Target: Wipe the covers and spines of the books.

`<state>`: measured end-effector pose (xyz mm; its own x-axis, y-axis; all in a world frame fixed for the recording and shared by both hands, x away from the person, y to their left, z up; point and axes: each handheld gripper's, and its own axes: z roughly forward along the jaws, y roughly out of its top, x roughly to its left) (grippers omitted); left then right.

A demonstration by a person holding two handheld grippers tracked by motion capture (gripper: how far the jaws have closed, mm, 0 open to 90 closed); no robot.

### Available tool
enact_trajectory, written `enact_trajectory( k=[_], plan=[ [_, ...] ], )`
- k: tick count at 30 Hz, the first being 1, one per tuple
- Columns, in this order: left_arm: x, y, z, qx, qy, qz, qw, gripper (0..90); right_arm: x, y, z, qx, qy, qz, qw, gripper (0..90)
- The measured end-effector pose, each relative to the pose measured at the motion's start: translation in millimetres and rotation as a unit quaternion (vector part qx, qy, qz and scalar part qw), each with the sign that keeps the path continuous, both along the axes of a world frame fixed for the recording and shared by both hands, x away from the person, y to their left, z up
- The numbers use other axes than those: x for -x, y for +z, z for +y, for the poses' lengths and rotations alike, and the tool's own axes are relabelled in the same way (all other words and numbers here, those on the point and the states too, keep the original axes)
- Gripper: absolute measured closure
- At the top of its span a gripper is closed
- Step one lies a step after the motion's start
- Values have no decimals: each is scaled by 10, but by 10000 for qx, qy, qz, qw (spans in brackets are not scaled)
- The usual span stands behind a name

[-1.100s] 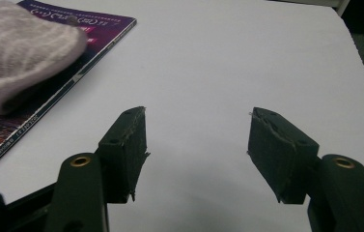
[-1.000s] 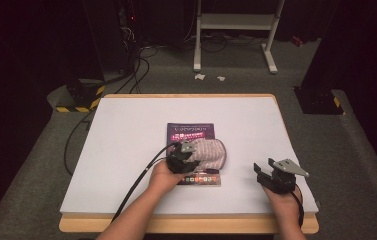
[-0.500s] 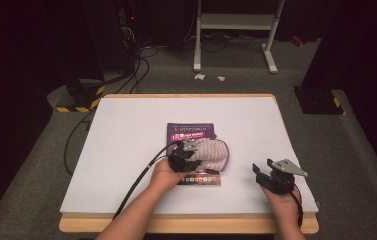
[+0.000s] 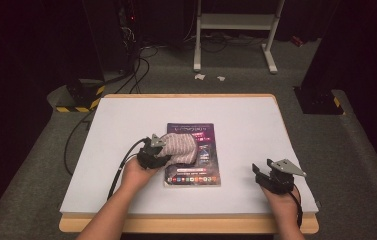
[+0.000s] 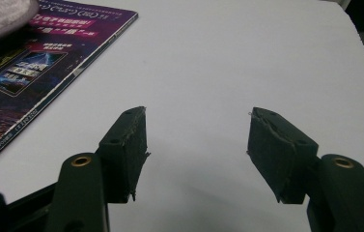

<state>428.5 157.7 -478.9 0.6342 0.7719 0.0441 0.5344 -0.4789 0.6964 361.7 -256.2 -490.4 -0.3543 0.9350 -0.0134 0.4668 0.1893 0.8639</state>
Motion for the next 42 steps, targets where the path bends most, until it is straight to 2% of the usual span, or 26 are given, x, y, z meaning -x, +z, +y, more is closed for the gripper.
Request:
enact_trajectory(
  k=[3, 6, 14, 20, 25, 28, 31, 36, 38, 42],
  plan=[
    [-3, -12, -113, -33, -57, -11, 10000, 664, 4, 3, -4, -13, -9, -4, 10000, 390],
    [-13, -26, -255, 31, -226, 22, 9997, 664, 6, 6, -10, -37, -16, 1, 10000, 390],
    [-67, -48, -798, 176, -641, 60, 9978, 664, 13, 11, -6, -57, 21, -21, 10000, 391],
    [-99, -49, -1202, 203, -961, 65, 9951, 661, 20, 18, -3, -67, 60, -43, 10000, 391],
    [-111, -45, -1362, 173, -1075, 53, 9940, 656, 23, 21, 7, -76, 81, -43, 9999, 391],
    [-113, -48, -1310, 175, -1072, 61, 9941, 656, 20, 17, 12, -62, 104, -42, 9999, 391],
    [-121, -51, -1162, 153, -967, 55, 9952, 657, 19, 11, 12, -60, 107, -29, 9999, 392],
    [-167, -50, -755, 80, -634, 39, 9979, 658, 27, 17, 24, -53, 112, -38, 9999, 392],
    [-189, -45, -549, 38, -428, 26, 9991, 658, 28, 17, 31, -43, 109, -39, 9999, 392],
    [-230, -26, -209, -27, -94, 29, 9999, 659, 26, 10, 39, -27, 119, -24, 9999, 392]
  ],
)
